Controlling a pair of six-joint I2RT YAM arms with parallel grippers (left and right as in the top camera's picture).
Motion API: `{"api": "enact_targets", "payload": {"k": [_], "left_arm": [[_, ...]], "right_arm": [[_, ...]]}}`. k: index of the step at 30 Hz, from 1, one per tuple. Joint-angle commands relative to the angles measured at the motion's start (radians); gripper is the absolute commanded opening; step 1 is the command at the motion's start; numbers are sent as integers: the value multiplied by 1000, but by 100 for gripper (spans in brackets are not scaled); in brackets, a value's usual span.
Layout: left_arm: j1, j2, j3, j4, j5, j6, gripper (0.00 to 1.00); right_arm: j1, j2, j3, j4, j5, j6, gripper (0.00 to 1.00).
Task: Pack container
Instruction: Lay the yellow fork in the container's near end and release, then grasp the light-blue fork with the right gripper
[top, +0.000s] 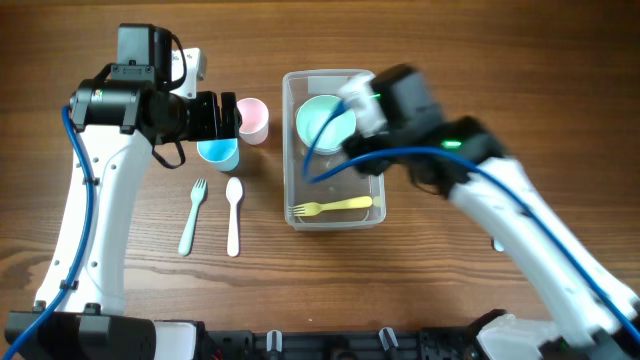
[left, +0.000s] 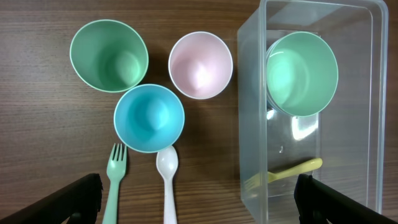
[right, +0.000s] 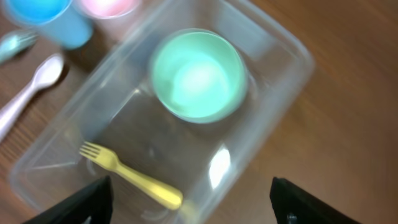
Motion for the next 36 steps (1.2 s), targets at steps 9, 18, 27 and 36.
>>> {"api": "enact_targets", "payload": {"k": [9,18,27,36], "left_arm": [[-3,1,15,0,2,20,100],[-3,1,15,-1,2,20,100],[-3,1,15,-1,2,20,100],[-3,1,15,-1,2,20,100]], "right_arm": [[-627,-19,-278,-89,-10,389,82],[-666,85,-465,-58,-13,468,77],[-666,98,-496,18,4,413,75],[-795,192,-496,218,-2,88,71]]}}
